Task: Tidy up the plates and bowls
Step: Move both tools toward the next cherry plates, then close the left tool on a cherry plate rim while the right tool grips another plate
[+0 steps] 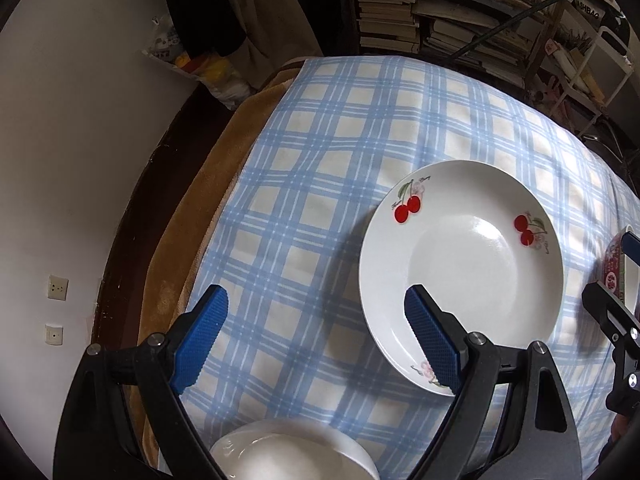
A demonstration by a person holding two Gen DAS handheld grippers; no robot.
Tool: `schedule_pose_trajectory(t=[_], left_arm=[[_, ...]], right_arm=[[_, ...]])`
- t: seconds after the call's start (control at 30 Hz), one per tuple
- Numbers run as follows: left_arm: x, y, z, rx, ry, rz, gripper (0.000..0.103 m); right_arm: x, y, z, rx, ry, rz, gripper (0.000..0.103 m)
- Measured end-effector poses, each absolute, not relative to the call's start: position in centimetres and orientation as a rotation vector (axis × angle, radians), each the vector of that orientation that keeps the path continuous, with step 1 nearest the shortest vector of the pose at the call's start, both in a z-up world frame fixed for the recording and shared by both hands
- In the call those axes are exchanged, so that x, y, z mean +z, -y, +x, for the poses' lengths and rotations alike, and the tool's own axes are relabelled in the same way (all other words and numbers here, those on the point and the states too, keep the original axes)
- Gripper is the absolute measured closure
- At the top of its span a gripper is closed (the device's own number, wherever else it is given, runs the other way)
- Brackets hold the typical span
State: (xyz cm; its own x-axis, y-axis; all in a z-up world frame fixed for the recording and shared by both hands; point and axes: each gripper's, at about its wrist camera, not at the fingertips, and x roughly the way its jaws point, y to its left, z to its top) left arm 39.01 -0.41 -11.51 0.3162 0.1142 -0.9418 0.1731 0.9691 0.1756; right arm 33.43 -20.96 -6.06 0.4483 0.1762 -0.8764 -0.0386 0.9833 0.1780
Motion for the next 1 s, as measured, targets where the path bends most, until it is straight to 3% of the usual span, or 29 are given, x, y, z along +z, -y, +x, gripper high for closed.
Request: schedule_pose_trajectory(t=[0.27, 0.33, 0.47, 0.6, 0.7, 0.73, 0.8, 1.0], left_arm=[[-14.3, 0.5, 40.3, -0.016, -1.295, 0.286, 0.014], [-14.6, 0.5, 40.8, 0.001, -1.299, 0.298, 0.014], [-15.5, 0.7, 41.5, -0.040, -1.331, 0.295, 0.015], [-16.6, 0.7, 41.9, -0.101, -1.362, 0.229, 0.045], [-16.8, 0.5, 42.1, -0.138, -1.354, 0.119, 0.067], [-16.9, 0.6, 42.1, -0.154, -1.353, 0.093, 0.077], [-17.1, 0.9, 41.9, -0.176, -1.358, 0.068, 0.084], [-16.5, 1.8, 40.7, -0.162, -1.353, 0.108, 0.084]], right_arm=[[-8.8, 20.8, 35.1, 0.156, -1.131, 0.194, 0.002], [-9.4, 20.9, 35.4, 0.158, -1.145, 0.204, 0.019], [-10.9, 21.5, 36.1, 0.140, -1.202, 0.245, 0.033], [-12.1, 21.7, 36.5, 0.149, -1.243, 0.268, 0.055], [-12.9, 21.7, 36.6, 0.164, -1.263, 0.298, 0.091], [-13.0, 21.8, 36.6, 0.160, -1.262, 0.314, 0.091], [-12.9, 22.0, 36.6, 0.153, -1.262, 0.332, 0.092], [-12.6, 22.2, 36.3, 0.154, -1.273, 0.347, 0.091]])
